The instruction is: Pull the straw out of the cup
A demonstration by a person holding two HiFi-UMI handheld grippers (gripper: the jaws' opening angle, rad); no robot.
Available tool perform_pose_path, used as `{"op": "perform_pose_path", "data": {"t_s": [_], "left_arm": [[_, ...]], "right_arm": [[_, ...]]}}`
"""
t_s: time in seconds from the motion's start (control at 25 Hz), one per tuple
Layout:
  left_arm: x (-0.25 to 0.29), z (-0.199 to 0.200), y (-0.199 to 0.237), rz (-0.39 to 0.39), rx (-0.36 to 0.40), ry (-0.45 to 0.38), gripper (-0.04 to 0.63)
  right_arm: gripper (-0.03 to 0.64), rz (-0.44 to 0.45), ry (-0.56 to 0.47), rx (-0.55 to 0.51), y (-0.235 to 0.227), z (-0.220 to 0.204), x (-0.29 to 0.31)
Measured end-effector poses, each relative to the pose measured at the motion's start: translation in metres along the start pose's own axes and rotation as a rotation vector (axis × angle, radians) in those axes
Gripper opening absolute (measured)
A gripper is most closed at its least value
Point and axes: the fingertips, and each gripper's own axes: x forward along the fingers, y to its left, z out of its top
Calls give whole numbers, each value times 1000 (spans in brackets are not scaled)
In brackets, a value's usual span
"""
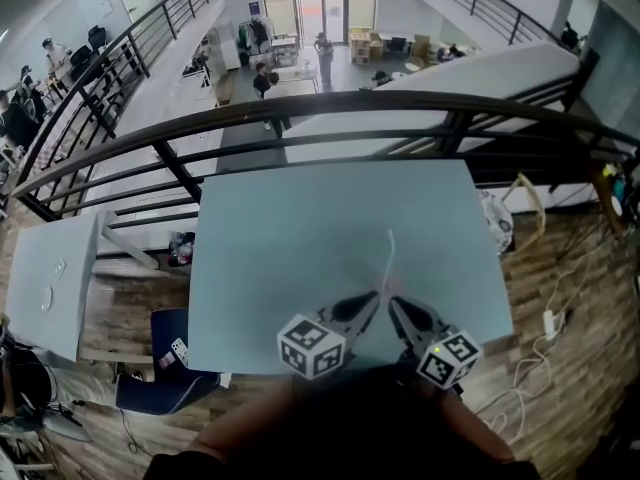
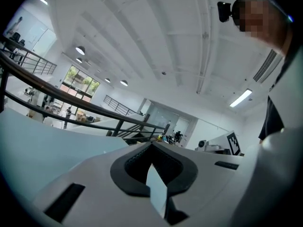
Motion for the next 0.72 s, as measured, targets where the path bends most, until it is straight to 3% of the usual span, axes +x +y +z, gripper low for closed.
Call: {"op": "perform_pose_path", "data": {"t_s": [0.44,0.72], "left_arm": [[11,5,23,29,-6,9,11],[34,1,43,70,-18,30,11]], "right_arm": [[12,-33,8,16,-34,11,18],[12,3,45,-1,-59,18,35]]}}
